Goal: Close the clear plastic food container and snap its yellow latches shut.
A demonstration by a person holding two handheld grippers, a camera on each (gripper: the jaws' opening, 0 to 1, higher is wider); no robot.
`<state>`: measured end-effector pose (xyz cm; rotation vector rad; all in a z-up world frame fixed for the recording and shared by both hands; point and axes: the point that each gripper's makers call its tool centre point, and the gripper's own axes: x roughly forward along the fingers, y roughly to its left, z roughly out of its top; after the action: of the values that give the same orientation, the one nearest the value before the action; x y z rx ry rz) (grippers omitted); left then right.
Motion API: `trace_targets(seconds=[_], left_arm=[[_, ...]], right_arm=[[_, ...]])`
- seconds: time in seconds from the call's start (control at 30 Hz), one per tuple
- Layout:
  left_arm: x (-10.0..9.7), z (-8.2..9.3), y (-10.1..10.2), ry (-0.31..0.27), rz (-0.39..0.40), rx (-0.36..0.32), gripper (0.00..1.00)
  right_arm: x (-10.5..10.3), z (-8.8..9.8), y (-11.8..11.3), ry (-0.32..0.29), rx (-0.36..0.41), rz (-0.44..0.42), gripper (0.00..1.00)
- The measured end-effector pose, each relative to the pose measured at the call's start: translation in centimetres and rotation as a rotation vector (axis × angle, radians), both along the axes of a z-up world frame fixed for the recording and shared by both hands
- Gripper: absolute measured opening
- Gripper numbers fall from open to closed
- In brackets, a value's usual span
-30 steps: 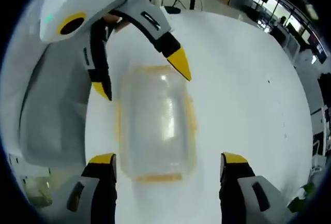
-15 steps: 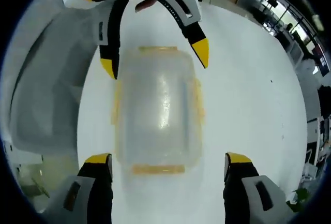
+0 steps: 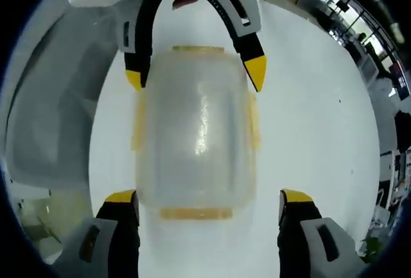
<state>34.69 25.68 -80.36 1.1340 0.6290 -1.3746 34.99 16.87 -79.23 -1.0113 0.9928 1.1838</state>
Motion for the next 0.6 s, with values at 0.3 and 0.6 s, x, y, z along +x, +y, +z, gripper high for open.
trace_targets(seconds=[0.3, 0.6], left_arm=[[0.1, -0.3, -0.1, 0.003, -0.009, 0.013, 0.86], [0.2, -0.3, -0.2, 0.005, -0.017, 0.021, 0.86]], right_arm=[[-0.7, -0.8, -0.4, 0.037, -0.038, 0.022, 0.86], [-1.2, -1.1, 0.0, 0.054, -0.031, 0.028, 0.81]])
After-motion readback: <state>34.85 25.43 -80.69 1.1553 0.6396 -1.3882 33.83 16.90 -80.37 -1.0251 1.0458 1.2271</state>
